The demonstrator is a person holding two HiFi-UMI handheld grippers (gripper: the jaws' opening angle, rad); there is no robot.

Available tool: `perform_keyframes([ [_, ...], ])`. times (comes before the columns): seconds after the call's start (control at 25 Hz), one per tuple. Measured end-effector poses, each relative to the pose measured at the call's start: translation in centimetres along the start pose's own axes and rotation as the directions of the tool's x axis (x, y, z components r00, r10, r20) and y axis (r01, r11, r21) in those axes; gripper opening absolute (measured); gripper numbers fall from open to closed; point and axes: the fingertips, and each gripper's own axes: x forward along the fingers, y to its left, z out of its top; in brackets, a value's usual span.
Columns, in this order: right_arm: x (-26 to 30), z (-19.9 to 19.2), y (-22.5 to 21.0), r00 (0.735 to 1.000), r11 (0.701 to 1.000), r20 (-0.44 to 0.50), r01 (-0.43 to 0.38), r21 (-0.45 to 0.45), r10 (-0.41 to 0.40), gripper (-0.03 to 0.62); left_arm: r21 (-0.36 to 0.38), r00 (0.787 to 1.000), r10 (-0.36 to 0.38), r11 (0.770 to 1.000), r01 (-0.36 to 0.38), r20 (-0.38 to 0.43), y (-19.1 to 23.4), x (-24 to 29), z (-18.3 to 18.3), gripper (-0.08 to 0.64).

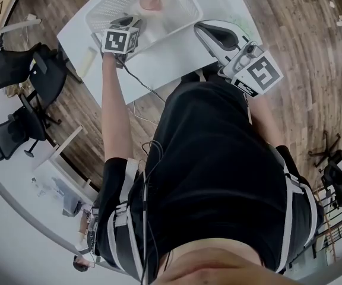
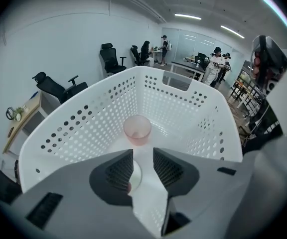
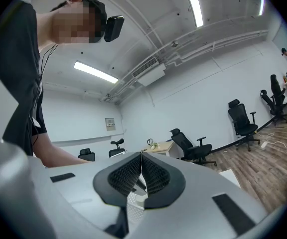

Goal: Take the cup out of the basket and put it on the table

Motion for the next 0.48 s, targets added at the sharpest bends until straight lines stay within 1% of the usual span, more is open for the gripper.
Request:
perform_keyframes([
  [0.2,-0.1,-0.1,-0.8,1.000,1.000,-0.005,0.013,0.008,-0.013,0.018,-0.038,0.997,-0.035,0.999,0.033,-0.073,0.4,2.2,-0.8,0.143],
  [0.48,0.1,-0.3,-1.8,1.000,0.999,-0.013,0.028,0.018,-0.028,0.018,-0.122,0.982,-0.091,0.990,0.071,-0.165,1.2,4.8,-2.8,0.143],
])
